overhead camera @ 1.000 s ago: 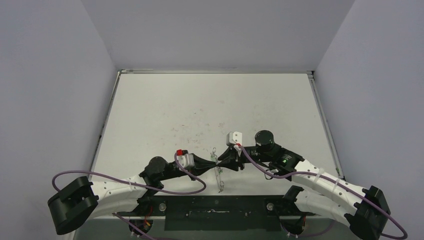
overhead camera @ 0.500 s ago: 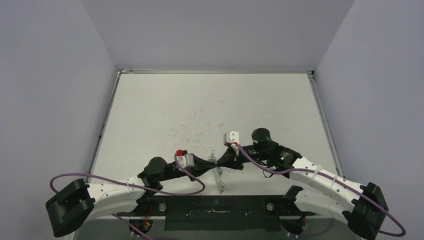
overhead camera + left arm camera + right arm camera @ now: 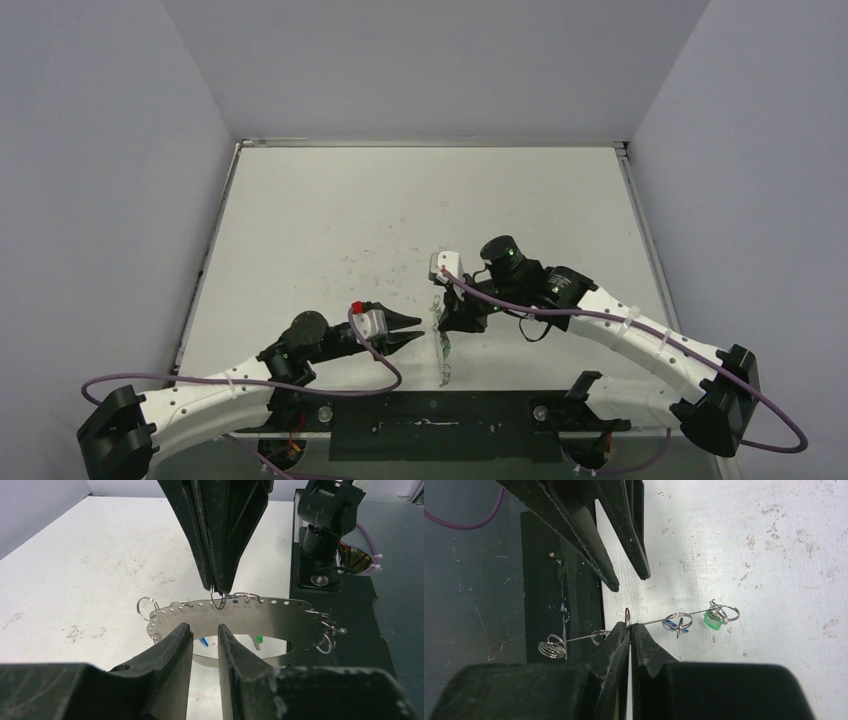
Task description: Put the keys on the keyring
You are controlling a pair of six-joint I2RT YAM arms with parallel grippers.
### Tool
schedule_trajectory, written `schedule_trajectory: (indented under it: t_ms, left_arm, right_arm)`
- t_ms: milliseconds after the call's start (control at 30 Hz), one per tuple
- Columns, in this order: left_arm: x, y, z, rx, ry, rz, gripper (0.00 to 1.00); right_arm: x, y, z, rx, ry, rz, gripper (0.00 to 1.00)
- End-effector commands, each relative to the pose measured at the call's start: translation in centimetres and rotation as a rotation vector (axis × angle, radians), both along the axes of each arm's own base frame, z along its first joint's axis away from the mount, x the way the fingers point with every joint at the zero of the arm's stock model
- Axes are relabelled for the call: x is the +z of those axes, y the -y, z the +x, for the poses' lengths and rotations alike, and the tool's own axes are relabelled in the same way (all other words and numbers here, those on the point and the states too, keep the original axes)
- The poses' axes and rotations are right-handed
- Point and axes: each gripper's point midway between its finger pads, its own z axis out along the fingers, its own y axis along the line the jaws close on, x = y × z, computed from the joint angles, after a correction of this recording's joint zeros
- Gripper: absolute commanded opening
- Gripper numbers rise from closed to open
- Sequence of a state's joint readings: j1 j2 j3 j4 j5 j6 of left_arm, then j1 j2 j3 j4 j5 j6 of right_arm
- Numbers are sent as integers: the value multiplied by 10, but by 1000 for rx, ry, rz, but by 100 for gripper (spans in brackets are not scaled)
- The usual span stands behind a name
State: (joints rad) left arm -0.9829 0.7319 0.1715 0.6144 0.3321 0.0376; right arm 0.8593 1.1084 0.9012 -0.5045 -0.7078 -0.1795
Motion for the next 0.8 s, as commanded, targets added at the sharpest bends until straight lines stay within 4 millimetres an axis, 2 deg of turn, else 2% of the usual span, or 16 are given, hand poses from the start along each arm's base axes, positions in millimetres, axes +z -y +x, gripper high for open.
schedule_trajectory:
  t_ms: [0,300,567,767]
  left_arm:
    - [15,3,2,-4,26,21,24]
    - [19,13,-5,-66,12,19,26]
    - [1,22,-9,-114,-33,56,27]
    - [3,28,-11,-133,-37,34,26]
  right_arm:
    - [11,-1,4,-9,26,-68,0]
    - [-6,-13,-3,24,-19,-212,0]
    - [3,-26,-6,43,-20,-153,0]
    - [-1,-28,-8,50,-27,-160,0]
